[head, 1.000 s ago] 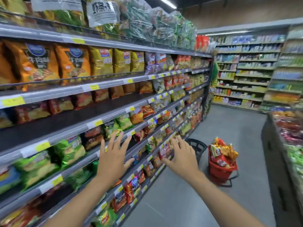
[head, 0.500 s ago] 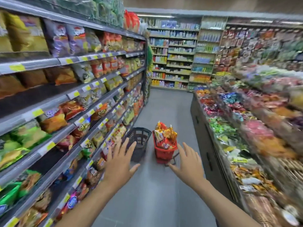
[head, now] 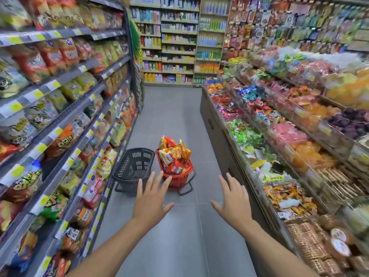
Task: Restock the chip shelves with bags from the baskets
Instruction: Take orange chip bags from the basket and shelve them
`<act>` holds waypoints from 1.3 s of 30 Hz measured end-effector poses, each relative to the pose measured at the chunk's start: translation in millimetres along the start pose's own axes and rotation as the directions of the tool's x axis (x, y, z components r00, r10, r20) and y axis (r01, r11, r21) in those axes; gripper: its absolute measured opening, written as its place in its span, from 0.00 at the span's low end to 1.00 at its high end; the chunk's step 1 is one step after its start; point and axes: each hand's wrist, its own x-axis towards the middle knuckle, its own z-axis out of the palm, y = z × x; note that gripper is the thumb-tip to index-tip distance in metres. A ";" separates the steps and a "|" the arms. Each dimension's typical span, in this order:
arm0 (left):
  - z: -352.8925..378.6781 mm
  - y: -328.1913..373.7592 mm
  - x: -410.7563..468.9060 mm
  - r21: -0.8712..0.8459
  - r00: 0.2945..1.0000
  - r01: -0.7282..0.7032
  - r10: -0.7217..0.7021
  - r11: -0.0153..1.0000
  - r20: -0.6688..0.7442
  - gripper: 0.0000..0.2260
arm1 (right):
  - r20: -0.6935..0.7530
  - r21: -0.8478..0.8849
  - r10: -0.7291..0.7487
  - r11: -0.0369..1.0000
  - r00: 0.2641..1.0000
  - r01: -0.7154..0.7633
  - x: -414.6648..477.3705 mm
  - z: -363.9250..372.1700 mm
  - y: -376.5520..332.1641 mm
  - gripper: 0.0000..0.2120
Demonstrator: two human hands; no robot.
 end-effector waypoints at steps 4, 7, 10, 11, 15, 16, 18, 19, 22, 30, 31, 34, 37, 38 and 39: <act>31.4 -5.0 69.5 0.001 0.999 0.013 -0.013 1.000 0.053 0.44 | 0.050 -0.003 0.044 0.999 0.998 -0.044 63.3 27.7 17.9 0.46; 54.1 -9.3 123.9 -0.017 0.994 0.040 -0.038 0.999 0.098 0.41 | 0.129 0.029 0.042 0.999 0.991 -0.046 120.7 46.6 30.0 0.44; 69.2 -12.9 177.9 -0.075 0.987 0.085 -0.073 0.994 0.142 0.40 | 0.201 0.077 0.030 0.996 0.979 -0.047 181.5 65.0 43.8 0.42; 72.6 -14.2 195.0 -0.088 0.984 0.091 -0.076 0.992 0.159 0.40 | 0.220 0.087 0.022 0.995 0.975 -0.042 201.3 70.6 47.4 0.42; 83.0 -22.1 261.3 -0.119 0.975 0.137 -0.113 0.983 0.191 0.39 | 0.273 0.075 -0.009 0.997 0.962 -0.012 280.0 94.0 56.7 0.42; 85.3 -24.9 275.8 -0.124 0.972 0.150 -0.123 0.981 0.202 0.39 | 0.288 0.067 -0.018 0.998 0.957 -0.002 298.3 99.8 57.0 0.42; 91.5 -33.4 303.1 -0.135 0.966 0.172 -0.140 0.976 0.218 0.39 | 0.304 0.068 -0.042 0.997 0.952 0.022 332.9 111.5 54.6 0.42; 95.1 -38.9 317.5 -0.143 0.963 0.184 -0.149 0.972 0.226 0.39 | 0.313 0.067 -0.058 0.997 0.948 0.039 350.6 117.9 52.0 0.42; 108.2 -61.0 362.4 -0.151 0.954 0.215 -0.174 0.965 0.246 0.39 | 0.345 0.061 -0.094 0.995 0.934 0.077 405.4 140.2 40.4 0.42; 165.5 -148.4 489.6 -0.182 0.928 0.260 -0.194 0.948 0.317 0.39 | 0.447 0.059 -0.101 0.995 0.889 0.083 547.8 226.9 -6.2 0.41; 172.6 -159.0 503.7 -0.184 0.925 0.259 -0.189 0.948 0.329 0.40 | 0.461 0.048 -0.092 0.996 0.883 0.078 563.2 236.4 -10.6 0.41; 193.1 -189.0 545.1 -0.176 0.913 0.244 -0.165 0.954 0.373 0.39 | 0.509 0.026 -0.095 0.995 0.856 0.094 607.6 260.2 -21.7 0.39; 212.6 -212.7 582.6 -0.175 0.897 0.259 -0.170 0.950 0.407 0.40 | 0.549 0.024 -0.094 0.995 0.830 0.096 647.4 280.5 -25.7 0.38; 220.3 -218.2 593.2 -0.177 0.893 0.266 -0.173 0.948 0.415 0.40 | 0.564 0.021 -0.090 0.995 0.821 0.095 659.6 289.2 -25.9 0.39; 228.6 -222.9 603.3 -0.178 0.889 0.273 -0.177 0.945 0.422 0.40 | 0.579 0.016 -0.089 0.995 0.811 0.097 671.8 298.8 -26.6 0.40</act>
